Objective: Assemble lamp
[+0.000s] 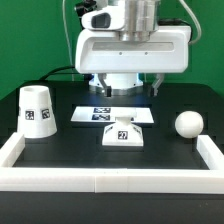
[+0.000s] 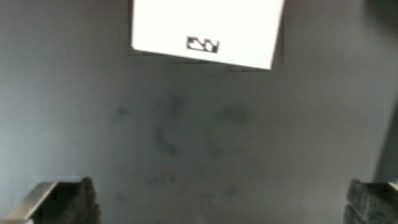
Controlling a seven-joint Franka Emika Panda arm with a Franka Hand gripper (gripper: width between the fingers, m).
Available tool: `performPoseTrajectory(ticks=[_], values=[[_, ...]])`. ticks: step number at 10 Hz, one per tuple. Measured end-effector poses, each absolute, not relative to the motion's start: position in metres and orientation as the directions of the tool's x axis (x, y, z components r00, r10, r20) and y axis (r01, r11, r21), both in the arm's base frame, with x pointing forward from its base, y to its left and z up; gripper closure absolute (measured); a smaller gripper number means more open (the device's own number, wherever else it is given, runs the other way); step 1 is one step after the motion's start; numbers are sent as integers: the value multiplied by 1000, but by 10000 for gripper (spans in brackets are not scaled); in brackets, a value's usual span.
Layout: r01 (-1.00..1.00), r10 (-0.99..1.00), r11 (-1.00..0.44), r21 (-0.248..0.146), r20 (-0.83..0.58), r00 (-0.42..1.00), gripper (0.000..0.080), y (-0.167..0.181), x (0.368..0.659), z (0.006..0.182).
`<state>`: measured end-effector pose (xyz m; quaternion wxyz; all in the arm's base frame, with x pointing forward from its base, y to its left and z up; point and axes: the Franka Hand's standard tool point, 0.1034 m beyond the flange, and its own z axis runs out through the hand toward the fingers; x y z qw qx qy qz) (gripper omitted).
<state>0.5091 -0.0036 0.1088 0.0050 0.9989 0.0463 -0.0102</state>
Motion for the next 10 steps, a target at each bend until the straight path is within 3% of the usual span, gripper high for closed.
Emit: performPoseTrajectory(ticks=[3,7,10], values=[[55,55,-998,-1,-42,998,100,-14,491,100],[38,38,-999,-4,-45,998,100,-12,489,99],[-74,-72,-997,-21,-84,994,100,-8,471,83]])
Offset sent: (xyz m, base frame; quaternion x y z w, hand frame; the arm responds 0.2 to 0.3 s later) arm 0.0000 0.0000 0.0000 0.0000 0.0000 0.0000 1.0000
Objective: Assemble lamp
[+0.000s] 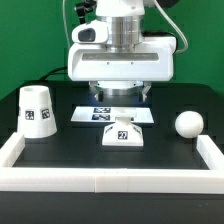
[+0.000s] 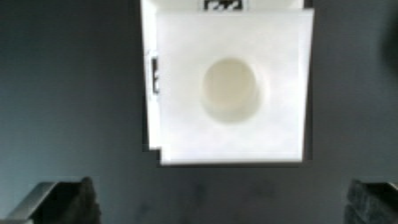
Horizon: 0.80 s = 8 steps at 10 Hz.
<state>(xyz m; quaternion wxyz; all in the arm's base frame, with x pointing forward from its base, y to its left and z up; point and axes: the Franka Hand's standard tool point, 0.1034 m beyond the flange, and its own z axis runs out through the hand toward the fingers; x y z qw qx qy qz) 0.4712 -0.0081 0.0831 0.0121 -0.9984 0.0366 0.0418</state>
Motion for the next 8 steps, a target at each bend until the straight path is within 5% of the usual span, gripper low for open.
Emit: performPoseTrajectory(ticks=[8], values=[[-59,-57,-998,-19,-76,995,100,0,458,49]])
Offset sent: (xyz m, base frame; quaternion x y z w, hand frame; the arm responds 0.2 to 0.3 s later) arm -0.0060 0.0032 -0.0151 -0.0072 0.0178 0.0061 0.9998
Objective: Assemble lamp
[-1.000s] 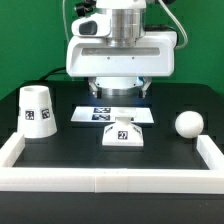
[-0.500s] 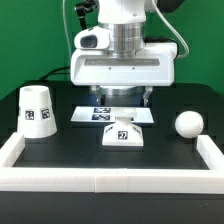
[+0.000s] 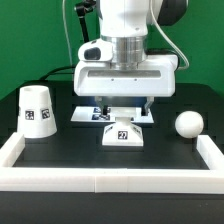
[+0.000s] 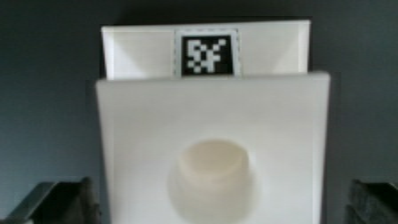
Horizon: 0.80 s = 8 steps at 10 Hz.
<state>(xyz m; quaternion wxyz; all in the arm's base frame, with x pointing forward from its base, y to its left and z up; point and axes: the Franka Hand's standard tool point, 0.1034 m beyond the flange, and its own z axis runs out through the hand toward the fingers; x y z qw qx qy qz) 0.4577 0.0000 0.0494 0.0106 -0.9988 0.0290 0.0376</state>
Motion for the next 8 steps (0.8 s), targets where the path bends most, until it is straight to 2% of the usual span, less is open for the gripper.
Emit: performPoseTrajectory(ticks=[1,2,3,8], values=[[-54,-52,-998,-19,-75,996,100,0,458,50],[-46,-44,-999,-20,-73,996,211,0,458,50],[-44,-42,-999,-20,-63,997,265,0,459,50],[-44,-42,-999,-20,-63,997,265,0,460,50]])
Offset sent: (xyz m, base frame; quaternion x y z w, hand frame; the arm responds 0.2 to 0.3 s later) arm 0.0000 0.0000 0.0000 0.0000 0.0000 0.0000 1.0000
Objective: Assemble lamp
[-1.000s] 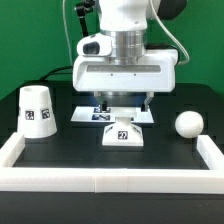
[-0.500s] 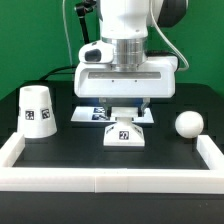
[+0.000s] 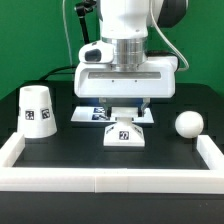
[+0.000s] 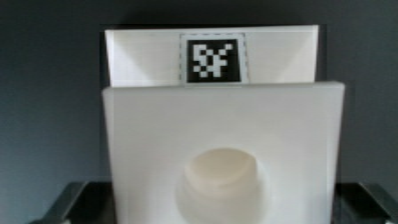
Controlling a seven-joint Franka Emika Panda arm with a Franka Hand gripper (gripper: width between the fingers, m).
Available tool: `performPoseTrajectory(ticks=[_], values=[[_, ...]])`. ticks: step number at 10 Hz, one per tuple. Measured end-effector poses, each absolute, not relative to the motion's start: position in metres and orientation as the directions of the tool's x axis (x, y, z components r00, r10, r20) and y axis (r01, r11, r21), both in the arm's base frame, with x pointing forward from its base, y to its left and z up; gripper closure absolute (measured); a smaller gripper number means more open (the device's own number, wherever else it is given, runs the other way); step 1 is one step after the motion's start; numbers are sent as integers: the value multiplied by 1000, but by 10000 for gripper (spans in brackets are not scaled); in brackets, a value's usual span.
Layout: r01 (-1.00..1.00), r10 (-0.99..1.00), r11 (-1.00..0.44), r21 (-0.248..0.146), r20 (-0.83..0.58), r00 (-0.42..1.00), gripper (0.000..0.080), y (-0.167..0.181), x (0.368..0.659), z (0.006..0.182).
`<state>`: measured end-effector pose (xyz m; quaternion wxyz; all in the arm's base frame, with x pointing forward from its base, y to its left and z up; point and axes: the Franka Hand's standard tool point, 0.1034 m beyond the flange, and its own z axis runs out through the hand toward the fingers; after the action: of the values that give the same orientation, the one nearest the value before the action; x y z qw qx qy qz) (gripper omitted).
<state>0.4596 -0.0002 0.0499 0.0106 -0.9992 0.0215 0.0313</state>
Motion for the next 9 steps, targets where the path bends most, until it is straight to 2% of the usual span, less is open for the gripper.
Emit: performPoseTrajectory(ticks=[4,9], values=[[-14,-13,-1000,-23,-33,999,264,12,488,50],[12,11,-999,-34,36,999,263,39,550,51]])
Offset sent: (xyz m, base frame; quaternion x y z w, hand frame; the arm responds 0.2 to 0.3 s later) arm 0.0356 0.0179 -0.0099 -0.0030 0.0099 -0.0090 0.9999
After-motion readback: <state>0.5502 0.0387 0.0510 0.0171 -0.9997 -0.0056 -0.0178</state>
